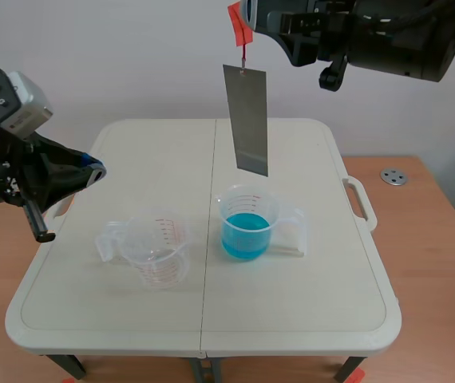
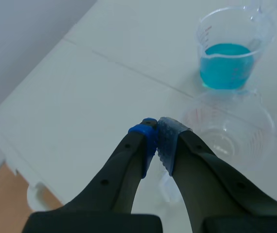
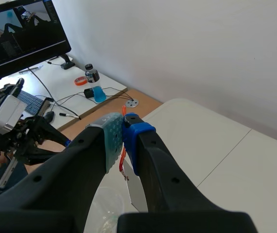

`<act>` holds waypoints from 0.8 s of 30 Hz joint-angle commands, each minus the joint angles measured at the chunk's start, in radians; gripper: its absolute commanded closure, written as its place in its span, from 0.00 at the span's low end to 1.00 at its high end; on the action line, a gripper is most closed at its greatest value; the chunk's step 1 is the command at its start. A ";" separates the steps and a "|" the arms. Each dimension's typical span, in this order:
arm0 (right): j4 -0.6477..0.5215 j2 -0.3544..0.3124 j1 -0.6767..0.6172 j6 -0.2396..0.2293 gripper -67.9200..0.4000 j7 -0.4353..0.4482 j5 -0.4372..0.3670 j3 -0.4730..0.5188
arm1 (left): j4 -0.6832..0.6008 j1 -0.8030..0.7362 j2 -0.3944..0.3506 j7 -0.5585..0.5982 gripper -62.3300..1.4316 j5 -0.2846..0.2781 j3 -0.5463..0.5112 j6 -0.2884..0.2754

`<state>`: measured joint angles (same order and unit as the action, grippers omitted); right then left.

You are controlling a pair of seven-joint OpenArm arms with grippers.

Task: Hold the metal plate by the orange handle, dip it into the blue solution, take it out and point at it, then put the plate back in the beaker on the left.
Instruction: 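Raise the plate and point at it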

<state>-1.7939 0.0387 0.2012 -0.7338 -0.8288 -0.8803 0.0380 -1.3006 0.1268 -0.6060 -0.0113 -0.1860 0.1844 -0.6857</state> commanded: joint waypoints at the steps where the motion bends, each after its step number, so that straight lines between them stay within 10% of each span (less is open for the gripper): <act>1: -0.025 -0.002 0.020 -0.012 0.97 0.015 -0.014 -0.003 | 0.004 0.028 0.022 0.010 0.96 0.000 0.009 -0.010; 24: -0.025 -0.002 0.020 -0.012 0.97 0.014 -0.014 -0.003 | 0.177 0.252 0.239 0.010 0.96 0.133 0.203 -0.010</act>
<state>-1.7939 0.0387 0.2012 -0.7338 -0.8288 -0.8803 0.0380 -1.1160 0.3634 -0.3733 -0.0113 -0.0460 0.3950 -0.6937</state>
